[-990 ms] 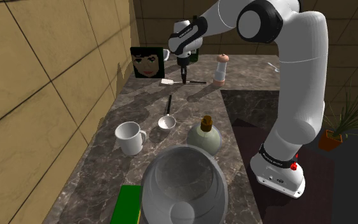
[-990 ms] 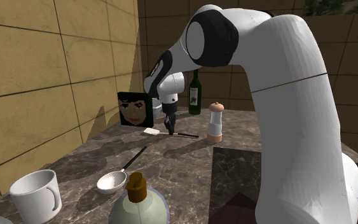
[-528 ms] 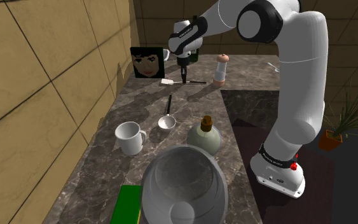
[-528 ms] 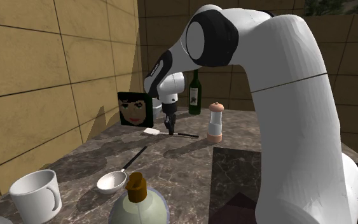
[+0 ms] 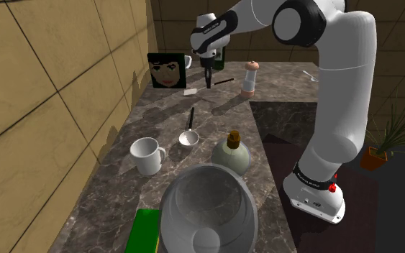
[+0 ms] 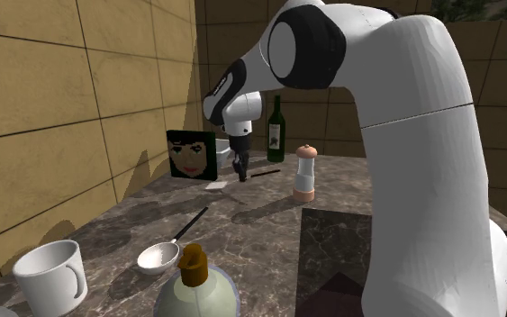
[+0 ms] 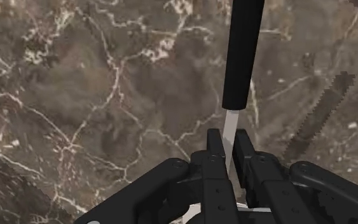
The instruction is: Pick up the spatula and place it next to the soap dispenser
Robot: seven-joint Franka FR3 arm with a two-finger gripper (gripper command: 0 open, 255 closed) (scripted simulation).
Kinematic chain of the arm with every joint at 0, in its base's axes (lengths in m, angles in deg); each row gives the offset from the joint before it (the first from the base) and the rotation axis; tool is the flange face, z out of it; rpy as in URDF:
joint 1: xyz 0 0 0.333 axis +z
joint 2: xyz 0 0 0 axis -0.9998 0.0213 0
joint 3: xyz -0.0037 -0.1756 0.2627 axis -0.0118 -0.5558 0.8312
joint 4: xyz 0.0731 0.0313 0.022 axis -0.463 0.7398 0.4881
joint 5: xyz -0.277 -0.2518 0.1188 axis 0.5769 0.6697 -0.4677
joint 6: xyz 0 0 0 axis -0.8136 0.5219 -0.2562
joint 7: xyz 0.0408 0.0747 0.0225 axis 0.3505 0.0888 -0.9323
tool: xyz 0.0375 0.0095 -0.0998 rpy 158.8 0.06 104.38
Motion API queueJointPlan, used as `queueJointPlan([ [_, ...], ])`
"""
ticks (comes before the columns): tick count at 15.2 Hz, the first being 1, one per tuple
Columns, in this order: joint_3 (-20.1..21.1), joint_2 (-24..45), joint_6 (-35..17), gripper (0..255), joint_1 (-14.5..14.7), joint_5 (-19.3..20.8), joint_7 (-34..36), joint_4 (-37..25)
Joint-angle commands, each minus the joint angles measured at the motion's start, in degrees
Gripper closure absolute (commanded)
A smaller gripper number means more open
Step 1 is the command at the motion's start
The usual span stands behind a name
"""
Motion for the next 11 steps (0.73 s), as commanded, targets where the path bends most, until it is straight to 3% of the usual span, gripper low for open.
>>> queueJointPlan([
  [1, -0.1, -0.6, 1.4, 255, 0.1, 0.2, 0.1, -0.8],
  [11, -0.3, -2.8, 8.2, 255, 0.2, 0.8, 0.3, -5.5],
])
